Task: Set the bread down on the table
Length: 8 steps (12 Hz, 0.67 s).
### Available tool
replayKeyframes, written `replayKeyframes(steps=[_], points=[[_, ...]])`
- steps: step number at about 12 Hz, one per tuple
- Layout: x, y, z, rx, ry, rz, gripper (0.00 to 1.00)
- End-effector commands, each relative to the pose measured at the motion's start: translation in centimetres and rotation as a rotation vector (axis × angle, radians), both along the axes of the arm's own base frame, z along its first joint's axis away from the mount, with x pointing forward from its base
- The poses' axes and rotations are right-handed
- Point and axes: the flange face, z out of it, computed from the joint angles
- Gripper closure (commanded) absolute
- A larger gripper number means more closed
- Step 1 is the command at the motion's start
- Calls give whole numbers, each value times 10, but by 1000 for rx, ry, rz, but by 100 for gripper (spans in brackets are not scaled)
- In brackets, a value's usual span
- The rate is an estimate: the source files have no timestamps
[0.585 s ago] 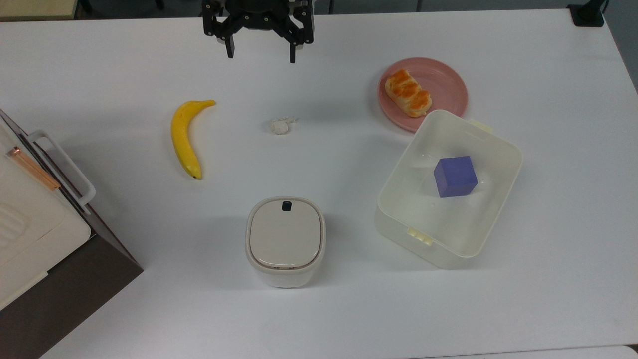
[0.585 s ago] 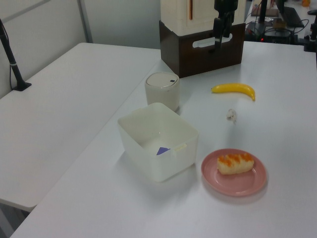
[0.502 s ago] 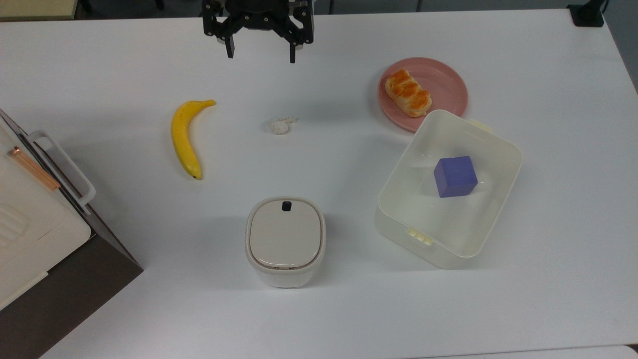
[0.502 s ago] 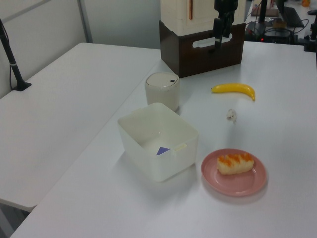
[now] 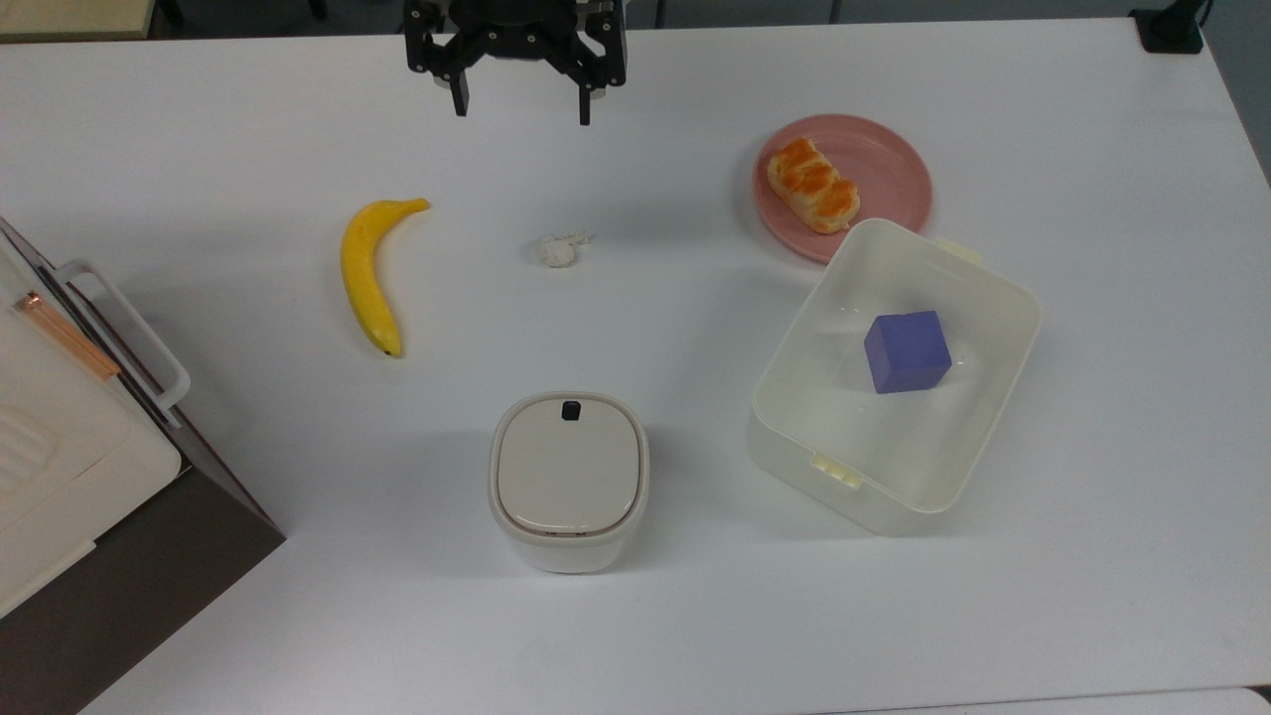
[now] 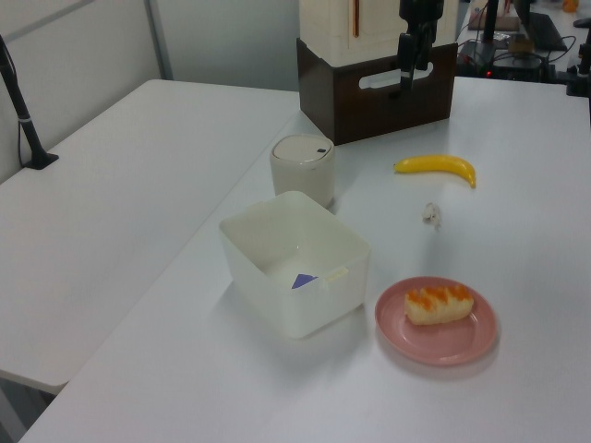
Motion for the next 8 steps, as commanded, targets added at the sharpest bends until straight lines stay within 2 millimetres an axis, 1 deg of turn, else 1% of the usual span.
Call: replayKeyframes(steps=[1,8], points=[[-4,0,4,26,17,11,0],[-4,3,1,35,25,24,0]])
